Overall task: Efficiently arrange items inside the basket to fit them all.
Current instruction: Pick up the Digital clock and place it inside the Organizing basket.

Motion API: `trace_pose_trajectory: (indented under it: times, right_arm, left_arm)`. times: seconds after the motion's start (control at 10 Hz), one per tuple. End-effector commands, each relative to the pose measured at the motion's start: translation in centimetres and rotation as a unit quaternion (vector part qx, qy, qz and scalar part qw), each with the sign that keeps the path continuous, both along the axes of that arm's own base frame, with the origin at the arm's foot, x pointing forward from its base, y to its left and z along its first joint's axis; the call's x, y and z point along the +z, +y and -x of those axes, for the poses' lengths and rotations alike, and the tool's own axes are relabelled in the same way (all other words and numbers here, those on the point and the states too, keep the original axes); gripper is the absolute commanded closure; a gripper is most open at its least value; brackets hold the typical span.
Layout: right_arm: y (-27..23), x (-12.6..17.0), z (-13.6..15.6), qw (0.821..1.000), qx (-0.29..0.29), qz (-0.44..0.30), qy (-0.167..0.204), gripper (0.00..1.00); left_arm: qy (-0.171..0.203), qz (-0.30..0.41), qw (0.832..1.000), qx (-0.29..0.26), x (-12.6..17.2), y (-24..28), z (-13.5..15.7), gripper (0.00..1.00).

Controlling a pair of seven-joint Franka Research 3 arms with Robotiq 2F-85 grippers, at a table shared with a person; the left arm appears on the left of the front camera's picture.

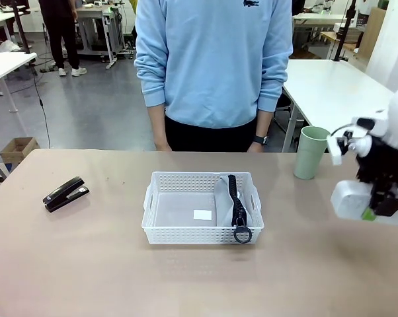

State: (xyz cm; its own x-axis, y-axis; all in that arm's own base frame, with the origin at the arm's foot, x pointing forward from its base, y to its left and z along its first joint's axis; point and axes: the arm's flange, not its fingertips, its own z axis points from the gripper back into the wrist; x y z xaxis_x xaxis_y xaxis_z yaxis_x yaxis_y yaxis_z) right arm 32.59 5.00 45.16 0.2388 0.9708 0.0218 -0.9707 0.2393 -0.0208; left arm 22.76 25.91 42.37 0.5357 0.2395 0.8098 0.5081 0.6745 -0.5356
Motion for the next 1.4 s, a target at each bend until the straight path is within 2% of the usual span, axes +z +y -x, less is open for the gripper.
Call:
trace_pose_trajectory:
  times: [0.0,0.1,0.2,0.3,0.6,0.7,0.8,1.0,1.1,1.2,1.3]
  right_arm:
    - [1.0,3.4,4.4,0.999,-0.015,0.020,-0.044,1.00]
    - [0.5,4.1,4.4,0.998,-0.010,-0.009,-0.055,1.00]
    - [-0.3,2.8,3.2,0.998,0.000,-0.057,-0.023,0.59]
    - [0.8,5.1,4.0,0.999,-0.008,-0.006,-0.044,0.59]
    - [0.8,5.1,4.0,0.999,-0.008,-0.006,-0.044,0.59]
    - [0.5,5.1,4.2,0.999,0.003,-0.020,-0.039,0.48]
    - [2.0,5.6,3.9,0.997,0.024,-0.007,-0.071,0.48]
    - [7.2,7.1,1.5,0.995,0.048,0.024,-0.081,0.48]
    - [9.9,7.4,0.2,0.997,0.040,0.000,-0.068,0.48]
    - [13.6,6.8,-1.6,0.998,0.044,-0.035,-0.031,0.48]
    - [16.9,6.2,-3.1,0.997,0.059,-0.044,-0.016,0.48]
  left_arm:
    - [-0.016,0.002,1.000,0.000,0.1,0.0,-0.1,0.00]
    - [-0.016,0.002,1.000,0.000,0.1,0.0,-0.1,0.00]
    - [-0.016,0.002,1.000,0.000,0.1,0.0,-0.1,0.00]
    - [-0.016,0.002,1.000,0.000,0.1,0.0,-0.1,0.00]
    - [-0.016,0.002,1.000,0.000,0.1,0.0,-0.1,0.00]
    - [-0.016,0.002,1.000,0.000,0.1,0.0,-0.1,0.00]
    - [-0.016,0.002,1.000,0.000,0.1,0.0,-0.1,0.00]
    - [-0.016,0.002,1.000,0.000,0.1,0.0,-0.1,0.00]
    - [-0.016,0.002,1.000,0.000,0.1,0.0,-0.1,0.00]
    - [-0.016,0.002,1.000,0.000,0.1,0.0,-0.1,0.00]
    - [-0.016,0.002,1.000,0.000,0.1,0.0,-0.1,0.00]
